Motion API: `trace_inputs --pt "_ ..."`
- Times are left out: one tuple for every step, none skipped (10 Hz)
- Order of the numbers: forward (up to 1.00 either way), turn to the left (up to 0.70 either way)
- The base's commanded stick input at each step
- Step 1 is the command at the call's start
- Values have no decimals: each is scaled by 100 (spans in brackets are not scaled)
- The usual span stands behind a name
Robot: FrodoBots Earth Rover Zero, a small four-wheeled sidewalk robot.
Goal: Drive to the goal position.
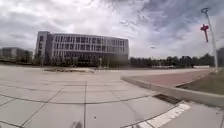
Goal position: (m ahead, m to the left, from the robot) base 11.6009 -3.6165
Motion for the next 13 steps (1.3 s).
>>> trace_inputs --pt "6 0" --pt "6 0" --pt "6 0" --pt "6 0" --pt "6 0" --pt "6 0" --pt "6 0" --pt "6 0" --pt "6 0" --pt "6 0" --pt "6 0" --pt "6 0" --pt "6 0"
